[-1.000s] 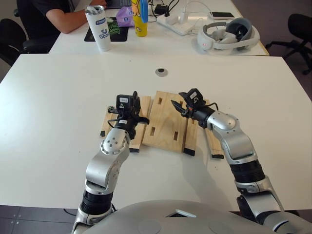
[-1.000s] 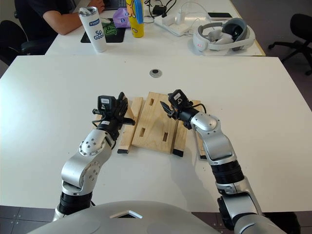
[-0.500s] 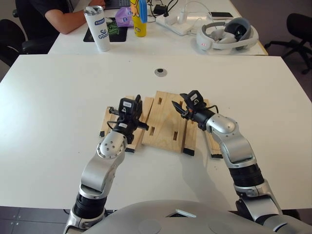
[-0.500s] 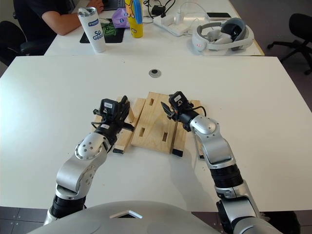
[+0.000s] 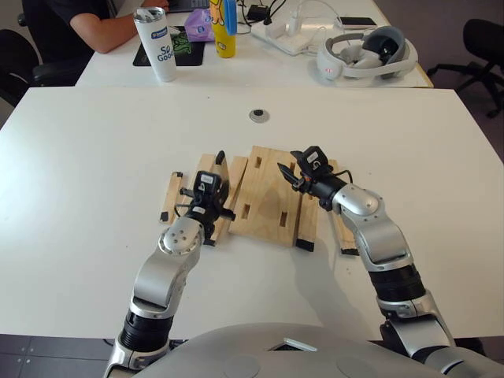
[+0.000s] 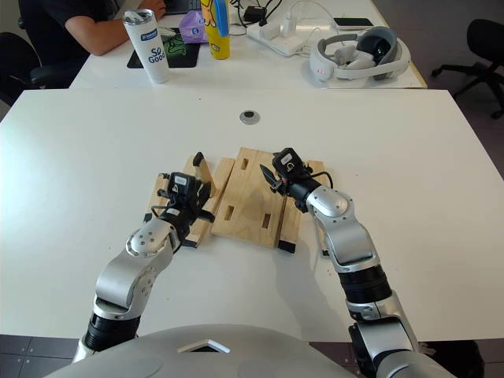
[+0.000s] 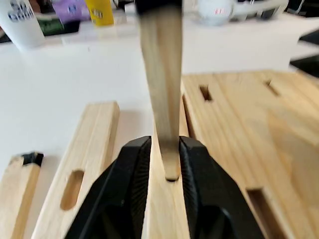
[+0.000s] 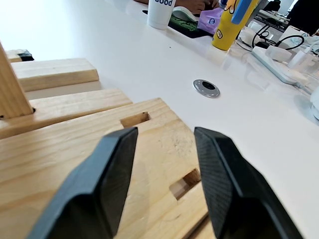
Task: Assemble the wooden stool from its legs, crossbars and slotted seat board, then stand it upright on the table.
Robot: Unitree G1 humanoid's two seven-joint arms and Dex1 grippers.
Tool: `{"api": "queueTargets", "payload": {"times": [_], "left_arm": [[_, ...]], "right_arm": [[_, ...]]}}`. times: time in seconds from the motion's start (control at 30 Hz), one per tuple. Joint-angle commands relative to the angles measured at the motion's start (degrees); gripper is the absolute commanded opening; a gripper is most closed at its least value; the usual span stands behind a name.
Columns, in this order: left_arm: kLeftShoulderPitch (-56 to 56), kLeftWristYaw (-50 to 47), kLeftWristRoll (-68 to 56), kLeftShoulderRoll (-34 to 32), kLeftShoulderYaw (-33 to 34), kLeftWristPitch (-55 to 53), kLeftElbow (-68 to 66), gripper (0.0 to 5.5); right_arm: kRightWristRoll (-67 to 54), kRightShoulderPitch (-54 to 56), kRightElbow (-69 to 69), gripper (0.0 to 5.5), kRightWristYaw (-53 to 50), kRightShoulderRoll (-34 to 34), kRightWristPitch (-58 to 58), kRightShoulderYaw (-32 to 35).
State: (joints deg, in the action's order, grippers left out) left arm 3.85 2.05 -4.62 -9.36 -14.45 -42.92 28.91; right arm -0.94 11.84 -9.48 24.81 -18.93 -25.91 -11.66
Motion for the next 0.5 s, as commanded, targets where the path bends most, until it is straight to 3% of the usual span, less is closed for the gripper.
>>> {"api": "queueTargets", "payload": {"times": [0.03, 0.3, 0.37, 0.5], "left_arm": [[-1.14, 3.15, -0.25, -1.62, 0.28, 2.07, 4.6, 1.78], [-10.75, 8.53, -1.14, -4.67, 4.41, 6.36, 15.43, 1.83], [-15.16, 8.5, -2.85, -3.47, 7.0, 5.78, 14.23, 1.83], [-23.31, 7.96, -10.72, 2.67, 13.14, 0.83, 3.36, 1.27]], "right_arm": [[0.34, -0.59, 1.15, 2.1, -1.11, 0.52, 1.2, 0.92], [0.92, -1.1, 4.1, 2.1, -3.09, 1.64, 3.93, 1.8], [1.09, -0.75, 4.94, 2.1, -3.54, 1.95, 4.54, 1.87], [1.28, 0.78, 6.84, 2.1, -4.25, 2.96, 5.81, 2.02]]}}
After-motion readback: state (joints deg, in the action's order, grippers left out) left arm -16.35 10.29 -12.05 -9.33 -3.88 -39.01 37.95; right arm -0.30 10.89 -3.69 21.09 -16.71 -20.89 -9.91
